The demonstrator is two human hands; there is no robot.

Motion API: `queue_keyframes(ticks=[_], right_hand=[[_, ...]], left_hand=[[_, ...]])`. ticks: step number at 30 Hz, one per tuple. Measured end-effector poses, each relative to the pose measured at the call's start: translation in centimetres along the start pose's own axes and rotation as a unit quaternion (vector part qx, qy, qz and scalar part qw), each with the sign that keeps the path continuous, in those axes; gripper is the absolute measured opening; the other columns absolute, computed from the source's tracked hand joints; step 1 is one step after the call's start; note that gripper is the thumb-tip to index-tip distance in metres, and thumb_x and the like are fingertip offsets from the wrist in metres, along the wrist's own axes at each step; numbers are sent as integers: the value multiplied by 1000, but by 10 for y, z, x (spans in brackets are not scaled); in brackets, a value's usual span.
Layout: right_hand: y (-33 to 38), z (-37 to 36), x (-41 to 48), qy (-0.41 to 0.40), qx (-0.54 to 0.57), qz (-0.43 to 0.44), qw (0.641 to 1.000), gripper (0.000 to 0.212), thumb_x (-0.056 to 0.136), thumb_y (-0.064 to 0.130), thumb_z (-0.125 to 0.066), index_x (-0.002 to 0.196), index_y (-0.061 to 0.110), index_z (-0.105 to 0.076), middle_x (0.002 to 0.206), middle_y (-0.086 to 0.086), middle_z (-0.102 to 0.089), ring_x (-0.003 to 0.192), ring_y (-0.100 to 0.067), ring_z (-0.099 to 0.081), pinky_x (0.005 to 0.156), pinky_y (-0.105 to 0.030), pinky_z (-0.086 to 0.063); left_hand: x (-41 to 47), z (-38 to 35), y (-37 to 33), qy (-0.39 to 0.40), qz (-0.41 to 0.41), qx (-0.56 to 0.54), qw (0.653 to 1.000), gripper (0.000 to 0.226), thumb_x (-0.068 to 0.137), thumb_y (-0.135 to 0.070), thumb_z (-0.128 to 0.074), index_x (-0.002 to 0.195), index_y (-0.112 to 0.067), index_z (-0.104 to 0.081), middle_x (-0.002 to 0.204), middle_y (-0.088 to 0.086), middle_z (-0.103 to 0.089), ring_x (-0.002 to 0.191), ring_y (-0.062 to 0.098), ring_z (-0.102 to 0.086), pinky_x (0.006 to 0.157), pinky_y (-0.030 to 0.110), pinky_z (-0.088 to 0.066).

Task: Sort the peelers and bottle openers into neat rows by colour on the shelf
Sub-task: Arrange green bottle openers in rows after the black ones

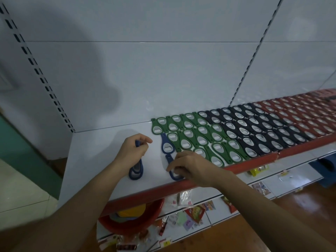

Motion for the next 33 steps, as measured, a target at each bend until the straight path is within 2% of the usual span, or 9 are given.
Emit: queue_keyframes(ticks=[7,10,13,15,20,23,26,28,33], right_hand=[[-9,2,1,10,2,-21,1000,24,97,10,-60,113,19,-74,100,5,-66,89,-8,-57,80,-16,-41],[-10,10,6,-46,55,-42,997,20,97,16,-65,115,20,-72,96,7,-65,79,-4,-55,74,-11,-41],[-6,16,20,-120,165,-72,976,15,92,24,-75,105,23,-67,89,8,-67,77,-7,-61,69,-17,-46],[-4,11,33,-123,214,-101,964,28,85,29,-82,105,23,-63,90,9,-69,76,-7,-64,68,-21,-51],[-18,11,57,-211,353,-162,897,22,88,5,-76,102,15,-62,80,-17,-68,65,-25,-69,61,-41,-57],[-31,17,67,-232,408,-207,858,20,89,0,-73,104,8,-65,79,-13,-71,62,-24,-71,58,-40,-57],[-39,22,78,-246,407,-232,849,15,88,-1,-73,99,5,-66,79,-9,-74,57,-20,-70,52,-30,-55],[-47,20,89,-249,395,-243,850,11,89,0,-73,95,6,-66,79,-9,-75,58,-21,-70,53,-30,-55],[-57,24,137,-194,258,-195,926,12,96,8,-66,92,14,-76,83,-2,-75,71,-18,-68,64,-24,-56]], left_hand=[[3,3,6,-30,101,-159,982,37,82,15,-44,93,-6,-73,83,9,-56,78,20,-49,75,32,-41],[3,0,7,-20,127,-231,965,43,84,21,-41,95,-8,-72,85,8,-58,77,18,-51,74,29,-42],[6,-4,6,-18,127,-303,944,43,89,25,-41,95,-7,-69,87,9,-63,76,18,-61,73,25,-51],[8,-6,5,-20,126,-353,927,38,93,24,-43,94,-6,-67,87,9,-71,79,18,-71,71,26,-59],[13,-1,-4,-4,97,-429,898,33,97,21,-40,98,-2,-65,92,12,-77,87,22,-77,73,33,-64],[19,16,-4,-16,61,-324,944,33,98,16,-45,110,-4,-67,107,14,-77,98,25,-75,85,38,-61],[30,39,-5,-57,-4,-142,988,34,105,4,-42,113,-14,-70,106,2,-77,87,14,-74,74,29,-60],[41,53,-10,-95,-75,24,992,29,105,-8,-48,109,-24,-72,101,-9,-75,78,12,-67,70,24,-53],[63,48,-9,-20,-129,188,973,15,95,-23,-71,109,-27,-73,97,-16,-73,84,11,-67,79,31,-53]])
Point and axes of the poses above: each hand's wrist, its own x-axis towards the middle knuckle, its own z-axis out of the back of the hand, y = z × x, the point moved 7 cm from there along x, towards the middle knuckle
